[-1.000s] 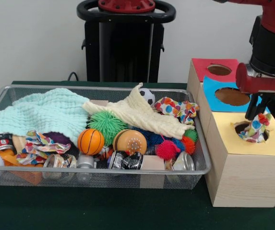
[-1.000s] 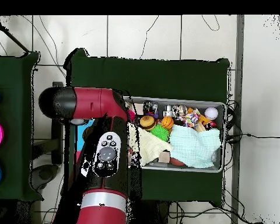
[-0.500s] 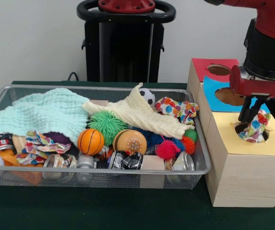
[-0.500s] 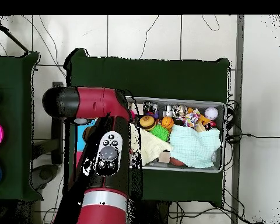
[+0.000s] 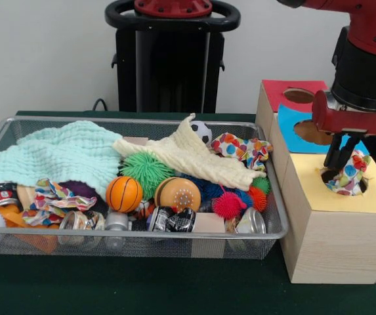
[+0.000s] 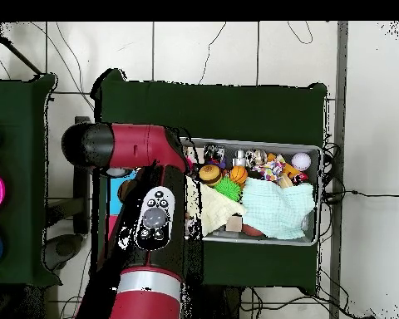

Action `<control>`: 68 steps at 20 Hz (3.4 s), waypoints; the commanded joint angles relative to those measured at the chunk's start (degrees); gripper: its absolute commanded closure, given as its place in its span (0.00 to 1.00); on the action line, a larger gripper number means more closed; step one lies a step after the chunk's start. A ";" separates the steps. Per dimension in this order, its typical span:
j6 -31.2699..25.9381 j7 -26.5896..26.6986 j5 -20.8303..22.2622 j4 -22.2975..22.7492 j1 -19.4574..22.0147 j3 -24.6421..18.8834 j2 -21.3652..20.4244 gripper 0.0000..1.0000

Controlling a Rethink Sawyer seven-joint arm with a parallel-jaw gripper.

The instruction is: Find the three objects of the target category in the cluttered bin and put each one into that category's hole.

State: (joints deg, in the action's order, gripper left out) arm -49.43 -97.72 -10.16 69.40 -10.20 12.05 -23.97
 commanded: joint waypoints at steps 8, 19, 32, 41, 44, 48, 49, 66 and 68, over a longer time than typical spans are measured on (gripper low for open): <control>-1.78 -11.98 -0.32 1.58 1.19 -0.85 -0.86 1.00; -2.45 -10.71 -0.93 3.73 2.13 -1.84 -2.81 1.00; -4.83 -10.23 -0.88 0.86 2.61 -2.50 -2.42 1.00; -4.98 -11.20 -1.53 0.28 2.42 -2.66 -2.56 1.00; -5.51 -11.26 -1.78 0.38 2.51 -2.81 -2.79 1.00; -5.59 -11.57 -1.70 0.58 2.02 -2.42 -3.50 1.00; -5.44 -11.68 -1.73 0.64 1.97 -2.36 -3.62 1.00; -5.19 -13.53 -2.87 -0.28 1.03 -2.60 -4.39 1.00; -5.91 -13.90 -3.20 -1.78 1.09 -2.77 -3.61 1.00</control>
State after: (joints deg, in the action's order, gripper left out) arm -49.45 -97.72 -11.04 68.92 -9.93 12.15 -28.33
